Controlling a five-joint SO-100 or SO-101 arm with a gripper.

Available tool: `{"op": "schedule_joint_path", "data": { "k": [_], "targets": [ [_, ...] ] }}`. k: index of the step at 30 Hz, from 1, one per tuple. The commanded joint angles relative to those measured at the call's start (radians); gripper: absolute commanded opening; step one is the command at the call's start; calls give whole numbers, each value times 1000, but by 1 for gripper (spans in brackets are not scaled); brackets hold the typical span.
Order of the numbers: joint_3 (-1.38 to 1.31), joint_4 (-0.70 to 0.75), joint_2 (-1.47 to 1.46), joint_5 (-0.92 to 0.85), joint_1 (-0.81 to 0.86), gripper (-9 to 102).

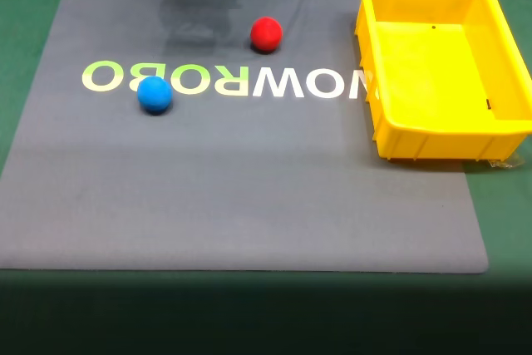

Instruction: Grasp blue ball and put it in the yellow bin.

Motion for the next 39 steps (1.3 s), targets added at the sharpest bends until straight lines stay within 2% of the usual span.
{"op": "schedule_joint_path", "data": {
  "k": [1, 11, 25, 39],
  "targets": [
    [-166, -37, -100, 43, 5, 32],
    [-500, -37, -443, 61, -6, 32],
    [-828, -32, -767, 92, -35, 32],
    [-971, -37, -925, 135, -84, 32]
  ]
}}
